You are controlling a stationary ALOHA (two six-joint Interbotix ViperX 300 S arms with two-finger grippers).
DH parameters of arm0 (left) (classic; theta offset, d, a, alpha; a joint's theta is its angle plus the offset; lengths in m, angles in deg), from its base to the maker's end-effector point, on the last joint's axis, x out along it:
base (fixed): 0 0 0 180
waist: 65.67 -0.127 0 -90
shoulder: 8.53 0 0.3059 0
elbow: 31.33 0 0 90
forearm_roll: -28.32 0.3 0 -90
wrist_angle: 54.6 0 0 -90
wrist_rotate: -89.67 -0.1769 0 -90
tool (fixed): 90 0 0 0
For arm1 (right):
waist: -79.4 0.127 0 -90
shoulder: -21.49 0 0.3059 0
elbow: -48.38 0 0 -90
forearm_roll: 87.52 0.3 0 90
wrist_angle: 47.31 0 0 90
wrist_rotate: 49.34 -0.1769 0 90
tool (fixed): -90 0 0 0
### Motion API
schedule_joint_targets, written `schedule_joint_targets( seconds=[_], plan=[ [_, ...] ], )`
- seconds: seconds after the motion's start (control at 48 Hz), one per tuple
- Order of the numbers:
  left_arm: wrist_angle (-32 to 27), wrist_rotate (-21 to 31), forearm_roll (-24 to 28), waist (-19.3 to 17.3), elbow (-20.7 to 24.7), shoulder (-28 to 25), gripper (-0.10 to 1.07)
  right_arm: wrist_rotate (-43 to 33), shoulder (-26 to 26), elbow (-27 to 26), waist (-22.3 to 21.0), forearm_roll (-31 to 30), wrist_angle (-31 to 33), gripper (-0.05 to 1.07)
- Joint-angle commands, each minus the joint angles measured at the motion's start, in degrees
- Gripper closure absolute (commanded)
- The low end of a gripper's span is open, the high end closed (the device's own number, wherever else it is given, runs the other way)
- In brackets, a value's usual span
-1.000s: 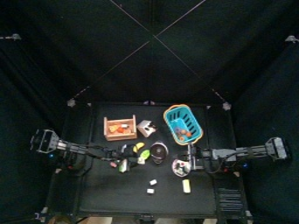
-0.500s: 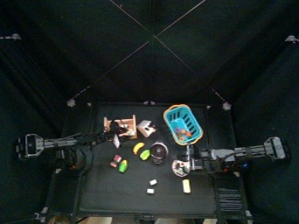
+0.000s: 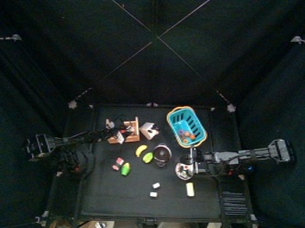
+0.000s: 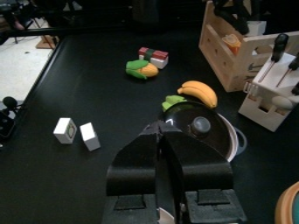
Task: Place sushi piece in toolbox
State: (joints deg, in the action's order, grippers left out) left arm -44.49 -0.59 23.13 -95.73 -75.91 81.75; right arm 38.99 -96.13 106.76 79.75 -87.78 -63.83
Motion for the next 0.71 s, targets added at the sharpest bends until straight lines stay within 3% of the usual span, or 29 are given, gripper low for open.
schedule_joint_targets(
  seconds=[0.0,0.312,0.688],
  plan=[
    [0.2,0.0,0.4,-0.2,1.6,-1.1,0.16,0.0,-0.2,-0.5,0.3,0.1,-0.3,1.01],
    [0.4,0.0,0.7,-0.1,1.6,-1.5,0.03,0.0,-0.2,-0.4,0.3,0.2,-0.3,1.01],
    [0.4,0.0,1.6,0.0,1.1,-0.4,0.03,0.0,-0.2,-0.4,0.2,0.2,-0.3,1.01]
  ],
)
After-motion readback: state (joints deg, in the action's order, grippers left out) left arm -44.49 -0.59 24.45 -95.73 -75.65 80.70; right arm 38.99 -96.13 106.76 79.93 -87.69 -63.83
